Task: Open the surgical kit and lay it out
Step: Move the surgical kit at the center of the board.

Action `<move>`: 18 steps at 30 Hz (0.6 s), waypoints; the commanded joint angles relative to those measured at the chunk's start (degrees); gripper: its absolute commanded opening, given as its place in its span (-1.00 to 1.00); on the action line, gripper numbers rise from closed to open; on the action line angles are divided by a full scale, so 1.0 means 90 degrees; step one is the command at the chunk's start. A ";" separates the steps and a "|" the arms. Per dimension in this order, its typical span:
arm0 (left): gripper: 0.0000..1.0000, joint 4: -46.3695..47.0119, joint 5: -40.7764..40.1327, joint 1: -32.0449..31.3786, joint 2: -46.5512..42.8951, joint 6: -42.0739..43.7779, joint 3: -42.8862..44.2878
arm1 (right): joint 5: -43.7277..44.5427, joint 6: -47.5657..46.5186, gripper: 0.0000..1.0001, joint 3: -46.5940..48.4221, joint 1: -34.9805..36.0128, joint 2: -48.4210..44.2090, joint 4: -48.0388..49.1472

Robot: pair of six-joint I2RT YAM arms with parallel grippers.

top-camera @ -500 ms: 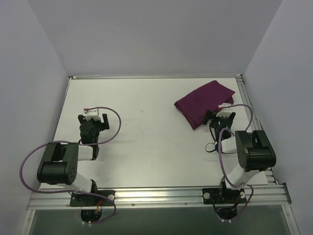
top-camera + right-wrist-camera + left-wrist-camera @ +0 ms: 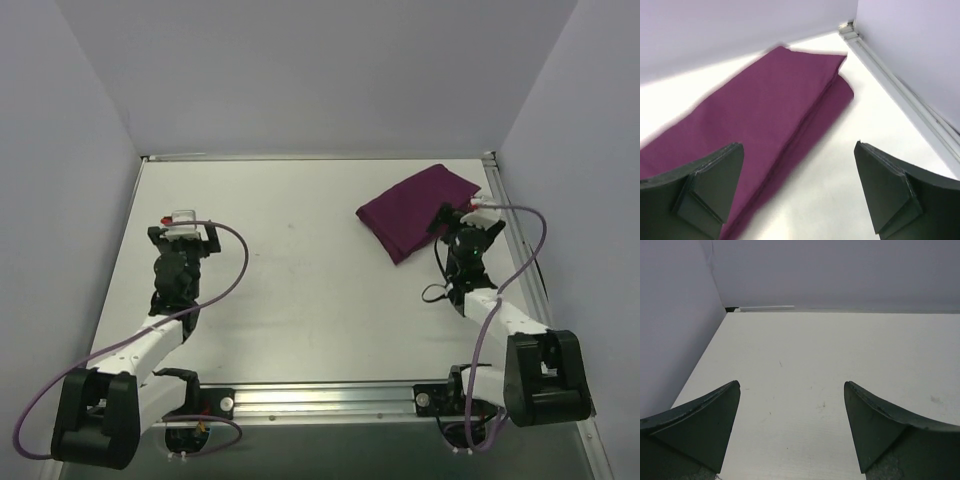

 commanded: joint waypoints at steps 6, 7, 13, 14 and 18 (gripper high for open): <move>0.87 -0.0979 -0.0932 -0.0055 0.0086 -0.0002 0.0871 | -0.0085 0.2082 1.00 0.3468 -0.0089 -0.0215 -0.6080; 0.88 -0.1096 -0.0952 -0.0065 0.0106 0.0037 0.0988 | -0.0201 0.2365 1.00 0.3556 -0.0215 -0.0196 -0.6209; 0.87 -0.3704 -0.2980 -0.0046 0.0281 -0.1404 0.2354 | -0.1615 0.2915 0.99 0.4542 -0.0450 0.0701 -0.7429; 0.88 -0.4236 -0.3177 -0.0046 0.0349 -0.1736 0.2618 | -0.1666 0.2886 0.99 0.4640 -0.0441 0.0848 -0.7643; 0.87 -0.6649 -0.2488 0.0003 0.0827 -0.2636 0.4255 | -0.1881 0.2963 0.98 0.4972 -0.0479 0.1424 -0.8123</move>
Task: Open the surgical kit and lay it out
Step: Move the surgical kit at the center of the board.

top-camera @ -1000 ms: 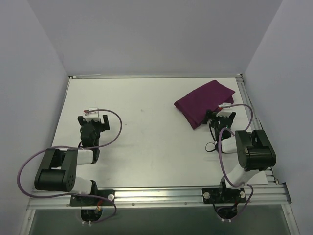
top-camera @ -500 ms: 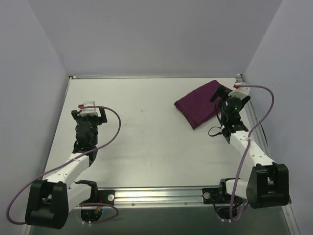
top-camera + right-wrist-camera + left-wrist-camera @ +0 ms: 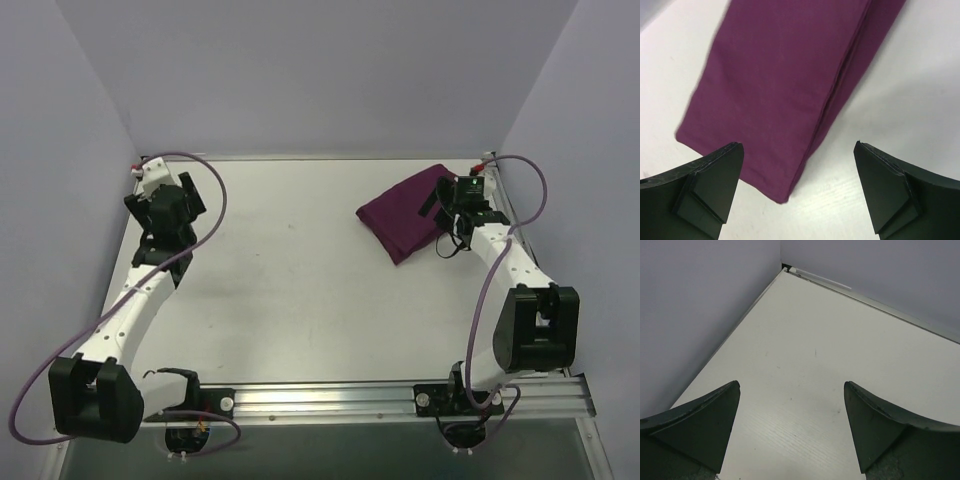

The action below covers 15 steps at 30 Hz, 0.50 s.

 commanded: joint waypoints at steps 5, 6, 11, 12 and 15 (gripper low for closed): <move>0.88 -0.4799 0.1462 0.0334 0.1325 -0.1700 0.2362 | -0.1302 0.0404 0.93 0.0323 -0.0566 0.0475 -0.0868; 0.87 -0.5005 0.1774 0.0432 0.1521 -0.1750 0.2509 | -0.1748 0.0434 0.89 0.0245 -0.0693 0.0523 -0.0770; 0.88 -0.4637 0.3250 0.0784 0.1777 -0.1956 0.2375 | -0.2142 0.0346 0.87 0.0059 -0.1026 0.0846 -0.0546; 0.88 -0.4539 0.3387 0.0784 0.1767 -0.1956 0.2364 | -0.2327 0.0336 0.86 0.0039 -0.1046 0.0982 -0.0429; 0.88 -0.4129 0.4090 0.0736 0.1990 -0.1771 0.2606 | -0.2368 0.0278 0.85 0.0097 -0.1046 0.1274 -0.0087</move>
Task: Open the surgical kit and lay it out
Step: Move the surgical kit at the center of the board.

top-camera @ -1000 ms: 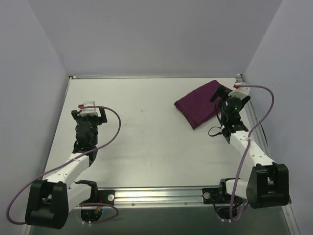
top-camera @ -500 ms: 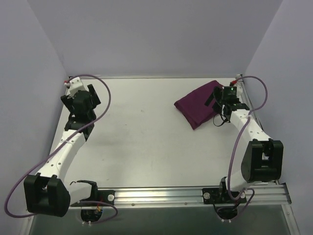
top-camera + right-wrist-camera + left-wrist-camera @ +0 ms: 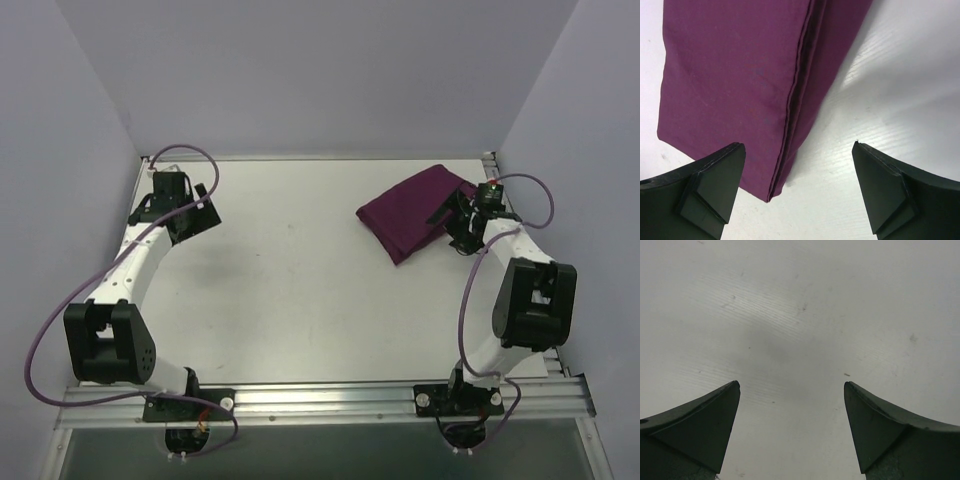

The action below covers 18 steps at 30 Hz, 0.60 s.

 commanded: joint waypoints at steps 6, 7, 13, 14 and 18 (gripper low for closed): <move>0.88 0.0848 0.2285 -0.1186 0.1211 0.0459 0.1503 | -0.0503 -0.0231 0.85 0.0246 -0.0009 0.0639 0.0442; 0.88 0.1081 0.2511 -0.1305 0.1522 0.0459 0.1746 | -0.0513 -0.0212 0.85 0.0247 -0.0028 0.0659 0.0471; 0.88 0.1505 0.3547 -0.1980 0.2762 0.0361 0.2780 | -0.0835 -0.0084 0.77 0.0344 -0.0097 0.1029 0.0774; 0.88 0.1484 0.3693 -0.2038 0.2901 0.0371 0.2929 | -0.0864 -0.0113 0.75 0.0412 -0.0107 0.1059 0.0793; 0.88 0.1523 0.4046 -0.2380 0.3468 0.0430 0.3495 | -0.0923 -0.0172 0.55 0.0491 -0.0107 0.1254 0.0716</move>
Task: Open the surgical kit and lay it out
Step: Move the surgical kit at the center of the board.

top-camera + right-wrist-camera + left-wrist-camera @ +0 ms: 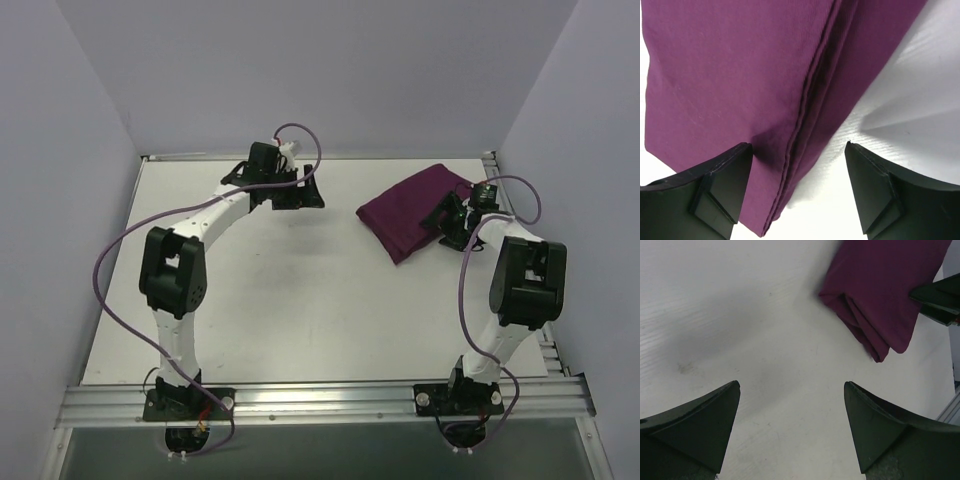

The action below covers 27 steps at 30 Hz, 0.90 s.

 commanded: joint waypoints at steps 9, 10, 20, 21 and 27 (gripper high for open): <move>0.87 0.0240 0.0949 -0.0708 0.1613 -0.0449 0.2071 | -0.0509 -0.0024 0.24 -0.0235 -0.0031 -0.0038 0.0216; 0.88 0.0279 0.0997 -0.0737 0.1836 -0.0546 0.2180 | -0.0529 -0.0043 0.18 -0.0265 -0.0041 -0.0048 0.0197; 0.88 0.1071 0.0960 -0.0903 0.2746 -0.2197 0.2795 | -0.0598 -0.0043 0.10 -0.0226 -0.0041 -0.0019 0.0167; 0.88 0.1060 0.0920 -0.0923 0.2882 -0.2275 0.2874 | -0.0607 -0.0053 0.10 -0.0216 -0.0032 -0.0019 0.0167; 0.89 0.1451 0.0930 -0.1030 0.3166 -0.3018 0.3021 | -0.0578 -0.0073 0.10 -0.0226 -0.0032 -0.0019 0.0119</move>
